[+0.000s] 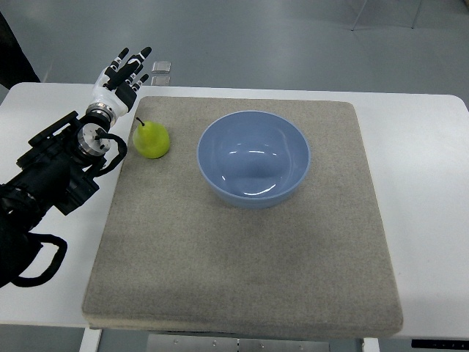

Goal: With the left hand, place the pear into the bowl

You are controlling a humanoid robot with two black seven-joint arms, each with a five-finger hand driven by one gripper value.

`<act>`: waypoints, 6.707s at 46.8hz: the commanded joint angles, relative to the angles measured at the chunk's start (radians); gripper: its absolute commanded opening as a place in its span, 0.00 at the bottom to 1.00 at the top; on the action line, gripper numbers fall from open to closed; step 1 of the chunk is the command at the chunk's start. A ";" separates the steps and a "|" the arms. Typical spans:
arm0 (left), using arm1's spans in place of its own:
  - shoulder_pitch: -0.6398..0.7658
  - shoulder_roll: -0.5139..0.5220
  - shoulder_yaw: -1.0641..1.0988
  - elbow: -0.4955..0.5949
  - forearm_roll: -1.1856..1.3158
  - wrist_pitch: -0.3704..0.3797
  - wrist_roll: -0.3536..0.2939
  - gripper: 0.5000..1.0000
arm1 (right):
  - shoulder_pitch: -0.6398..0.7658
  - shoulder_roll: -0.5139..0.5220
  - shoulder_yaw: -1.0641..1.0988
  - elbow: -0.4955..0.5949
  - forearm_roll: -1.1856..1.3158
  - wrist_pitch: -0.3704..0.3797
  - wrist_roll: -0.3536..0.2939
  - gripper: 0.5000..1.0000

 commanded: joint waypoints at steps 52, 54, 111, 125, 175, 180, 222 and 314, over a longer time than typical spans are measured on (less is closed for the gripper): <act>-0.017 0.046 0.011 -0.109 0.307 -0.019 0.011 0.98 | -0.001 0.000 0.000 0.000 -0.001 0.000 0.000 0.85; -0.017 0.053 0.011 -0.126 0.336 -0.019 0.012 0.98 | 0.000 0.000 0.000 0.000 -0.001 0.000 0.000 0.85; -0.348 0.389 0.729 -0.339 0.876 -0.463 0.003 0.98 | -0.001 0.000 0.000 0.000 0.001 0.000 0.000 0.85; -0.419 0.423 0.730 -0.445 1.161 -0.463 -0.071 0.96 | 0.000 0.000 0.000 0.000 -0.001 0.000 0.000 0.85; -0.405 0.438 0.738 -0.512 1.649 -0.463 -0.215 0.92 | 0.000 0.000 0.000 0.000 0.001 0.000 0.000 0.85; -0.393 0.435 0.738 -0.505 1.669 -0.456 -0.216 0.91 | 0.000 0.000 0.000 0.000 0.001 0.000 0.000 0.85; -0.310 0.414 0.736 -0.491 1.669 -0.360 -0.216 0.71 | 0.000 0.000 0.000 0.000 0.001 0.000 0.000 0.85; -0.391 0.260 0.572 -0.727 1.637 -0.327 -0.202 0.17 | 0.000 0.000 0.000 0.000 0.001 0.000 0.000 0.85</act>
